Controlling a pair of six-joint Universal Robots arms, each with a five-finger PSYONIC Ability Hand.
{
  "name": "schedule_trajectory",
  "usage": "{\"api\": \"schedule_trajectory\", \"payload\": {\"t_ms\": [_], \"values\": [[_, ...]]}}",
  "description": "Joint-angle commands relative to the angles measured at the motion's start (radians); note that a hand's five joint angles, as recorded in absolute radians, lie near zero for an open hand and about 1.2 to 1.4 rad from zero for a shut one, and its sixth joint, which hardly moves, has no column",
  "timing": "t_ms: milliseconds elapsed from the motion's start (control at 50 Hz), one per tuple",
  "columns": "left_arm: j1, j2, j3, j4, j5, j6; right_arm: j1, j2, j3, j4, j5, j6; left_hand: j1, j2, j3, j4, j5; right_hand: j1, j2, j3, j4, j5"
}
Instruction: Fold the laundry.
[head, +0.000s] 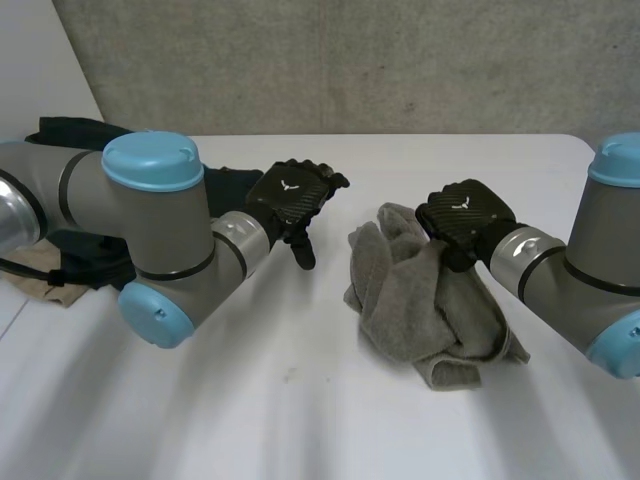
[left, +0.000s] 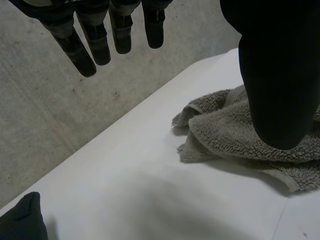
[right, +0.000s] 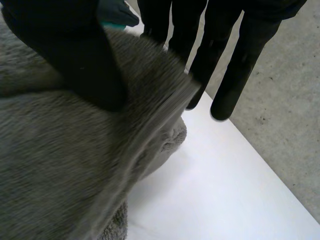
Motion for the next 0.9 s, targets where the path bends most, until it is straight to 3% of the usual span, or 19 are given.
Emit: {"api": "schedule_trajectory", "payload": {"t_ms": [20,180,320,360,380,400,420,540,660,740,900], "values": [[0.003,-0.009,0.011,-0.027,0.006,-0.050,0.026,-0.093,-0.030,0.076,0.001,0.034,-0.023,-0.027,-0.031,-0.026,-0.045,0.280,0.260,0.271,0.269,0.274],[-0.045,-0.054,0.090,-0.129,0.071,-0.201,0.083,-0.388,-0.007,0.104,-0.043,0.249,-0.023,-0.027,-0.031,-0.026,-0.045,0.280,0.260,0.271,0.269,0.274],[-0.099,-0.114,0.179,-0.252,0.105,-0.308,0.082,-0.472,-0.052,0.090,-0.082,0.392,-0.018,-0.022,-0.026,-0.021,-0.040,0.280,0.260,0.271,0.269,0.274],[-0.102,-0.111,0.184,-0.264,0.093,-0.310,0.082,-0.476,-0.056,0.096,-0.080,0.392,0.351,0.347,0.343,0.349,0.329,0.280,0.260,0.271,0.269,0.274],[-0.100,-0.095,0.185,-0.275,0.081,-0.311,0.079,-0.476,-0.055,0.104,-0.076,0.390,0.833,0.829,0.825,0.830,0.811,0.280,0.260,0.271,0.269,0.274],[-0.099,-0.080,0.184,-0.280,0.073,-0.313,0.073,-0.474,-0.053,0.105,-0.076,0.389,1.088,1.084,1.080,1.085,1.066,0.280,0.260,0.271,0.269,0.274],[-0.096,-0.062,0.182,-0.284,0.064,-0.313,0.062,-0.471,-0.050,0.108,-0.074,0.386,1.197,1.193,1.189,1.195,1.175,0.280,0.260,0.271,0.269,0.274],[-0.091,0.206,0.103,-0.318,-0.030,-0.293,-0.090,-0.367,-0.042,0.095,-0.070,0.349,1.199,1.195,1.190,1.196,1.177,0.280,0.260,0.271,0.269,0.274],[-0.126,0.412,-0.009,-0.314,-0.037,-0.271,-0.136,-0.229,-0.059,0.064,-0.063,0.318,1.199,1.195,1.190,1.196,1.177,0.280,0.260,0.271,0.269,0.274],[-0.148,0.385,-0.035,-0.289,-0.045,-0.267,-0.119,-0.132,-0.075,-0.003,-0.054,0.293,1.199,1.195,1.190,1.196,1.177,0.280,0.260,0.271,0.269,0.274],[-0.137,0.152,0.029,-0.335,-0.148,-0.279,-0.049,0.078,-0.121,-0.261,0.003,0.306,1.199,1.195,1.190,1.196,1.177,0.280,0.260,0.271,0.269,0.274]]}}
